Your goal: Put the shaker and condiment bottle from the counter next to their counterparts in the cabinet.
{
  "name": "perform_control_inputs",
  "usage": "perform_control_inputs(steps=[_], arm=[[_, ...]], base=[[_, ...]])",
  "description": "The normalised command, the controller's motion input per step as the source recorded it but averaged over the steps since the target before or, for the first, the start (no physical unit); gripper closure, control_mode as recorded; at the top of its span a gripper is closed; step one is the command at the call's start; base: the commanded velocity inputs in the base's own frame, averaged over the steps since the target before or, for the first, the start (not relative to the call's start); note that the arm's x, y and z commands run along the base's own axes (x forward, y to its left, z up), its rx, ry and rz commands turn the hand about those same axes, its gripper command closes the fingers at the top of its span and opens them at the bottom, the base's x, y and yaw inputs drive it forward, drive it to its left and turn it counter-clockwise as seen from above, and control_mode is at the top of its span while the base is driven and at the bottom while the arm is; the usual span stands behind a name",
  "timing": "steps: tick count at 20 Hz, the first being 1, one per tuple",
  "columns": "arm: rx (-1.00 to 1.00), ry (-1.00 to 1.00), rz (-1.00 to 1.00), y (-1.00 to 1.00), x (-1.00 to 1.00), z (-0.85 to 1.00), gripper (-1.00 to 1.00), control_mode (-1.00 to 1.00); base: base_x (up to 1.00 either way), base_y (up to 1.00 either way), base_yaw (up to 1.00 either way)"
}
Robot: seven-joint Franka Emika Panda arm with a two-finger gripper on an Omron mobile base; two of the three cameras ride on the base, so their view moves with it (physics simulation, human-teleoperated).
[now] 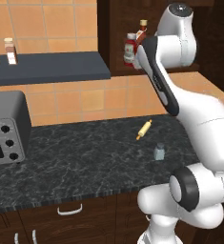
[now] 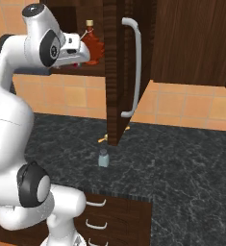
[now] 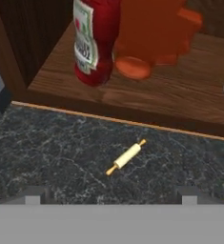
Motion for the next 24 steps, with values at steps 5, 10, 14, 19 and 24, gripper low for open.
perform_control_inputs(steps=[5, 10, 14, 19, 24], arm=[[0.04, 0.00, -0.15, -0.36, -0.83, -0.30, -1.00, -1.00], [0.01, 0.00, -0.13, -0.28, -0.69, -0.36, -1.00, -1.00], [0.00, -0.03, -0.14, -0.03, -0.55, -0.64, -1.00, -1.00], [0.00, 0.02, -0.05, 0.00, -0.19, -0.32, -1.00, -1.00], [0.01, 0.00, -0.01, -0.03, -0.04, -0.35, -1.00, -1.00]], base=[[0.00, 0.00, 0.00], [0.00, 0.00, 0.00], [0.00, 0.00, 0.00], [0.00, 0.00, 0.00], [0.00, 0.00, 0.00]])
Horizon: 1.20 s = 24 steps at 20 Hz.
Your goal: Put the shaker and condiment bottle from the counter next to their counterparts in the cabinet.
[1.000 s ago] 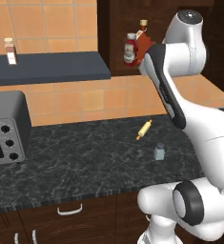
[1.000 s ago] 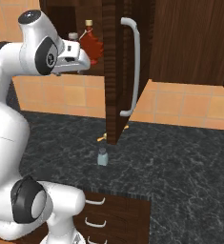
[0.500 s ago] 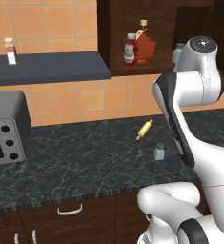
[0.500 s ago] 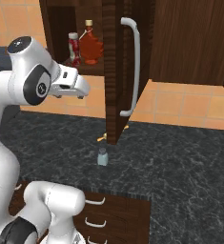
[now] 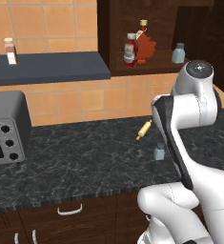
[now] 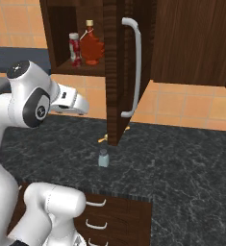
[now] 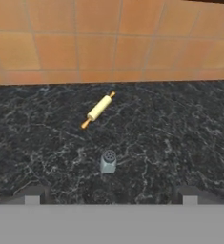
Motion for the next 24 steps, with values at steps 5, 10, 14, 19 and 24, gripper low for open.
perform_control_inputs(steps=[5, 10, 14, 19, 24], arm=[[0.02, -0.01, -0.04, -0.11, -0.01, -0.54, -1.00, -1.00], [0.03, -0.03, -0.05, -0.10, 0.00, -0.67, -1.00, -1.00], [0.04, -0.04, -0.05, -0.09, 0.00, -0.58, -1.00, -1.00], [0.03, 0.00, -0.05, -0.06, 0.02, -0.29, -1.00, -1.00], [0.03, 0.00, -0.02, -0.05, 0.01, -0.26, -1.00, -1.00]], base=[[0.00, 0.00, 0.00], [0.00, 0.00, 0.00], [0.00, 0.00, 0.00], [0.00, 0.00, 0.00], [0.00, 0.00, 0.00]])
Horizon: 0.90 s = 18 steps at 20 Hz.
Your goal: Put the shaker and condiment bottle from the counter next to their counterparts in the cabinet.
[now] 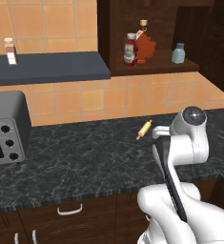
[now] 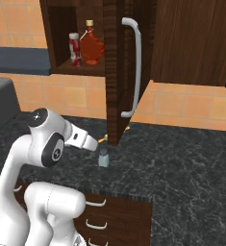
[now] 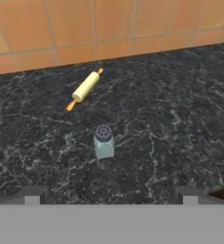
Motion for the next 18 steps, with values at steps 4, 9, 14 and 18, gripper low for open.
perform_control_inputs(steps=[4, 9, 14, 18], arm=[[0.07, 0.00, -0.01, -0.10, 0.11, -0.14, -1.00, -1.00], [0.01, 0.03, 0.00, -0.01, 0.03, -0.21, -1.00, -1.00], [0.00, 0.00, 0.00, 0.00, 0.16, -0.26, -1.00, -1.00], [0.00, 0.00, 0.00, 0.00, 0.19, -0.25, -1.00, -1.00]], base=[[0.00, 0.00, 0.00], [0.00, 0.00, 0.00], [0.00, 0.00, 0.00], [0.00, 0.00, 0.00]])
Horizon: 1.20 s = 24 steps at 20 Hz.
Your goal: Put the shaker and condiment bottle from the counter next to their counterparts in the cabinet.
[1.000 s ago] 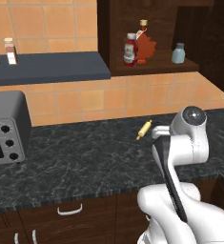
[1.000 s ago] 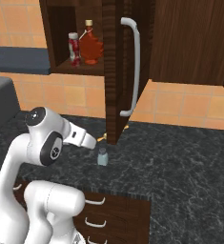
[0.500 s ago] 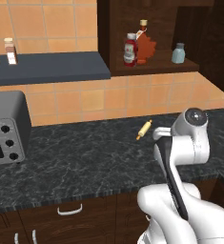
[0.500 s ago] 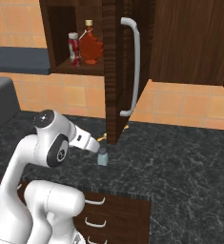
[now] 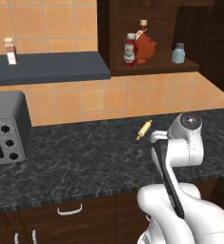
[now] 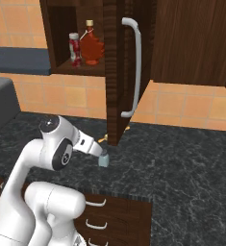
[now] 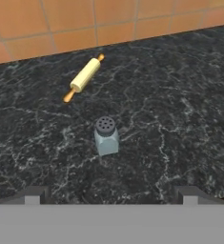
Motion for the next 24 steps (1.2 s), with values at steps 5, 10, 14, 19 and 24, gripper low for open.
perform_control_inputs(steps=[5, 10, 14, 19, 24], arm=[[0.00, 0.00, 0.00, 0.00, 0.05, -0.21, -1.00, -1.00], [0.00, 0.00, 0.00, 0.00, 0.02, -0.21, -1.00, -1.00], [0.00, 0.00, 0.00, 0.00, 0.04, -0.20, -1.00, -1.00], [0.00, 0.00, 0.00, 0.00, 0.07, -0.19, -1.00, -1.00], [0.00, 0.00, 0.00, 0.00, 0.30, -0.13, -1.00, -1.00]], base=[[0.00, 0.00, 0.00], [0.00, 0.00, 0.00], [0.00, 0.00, 0.00], [0.00, 0.00, 0.00], [0.00, 0.00, 0.00]])
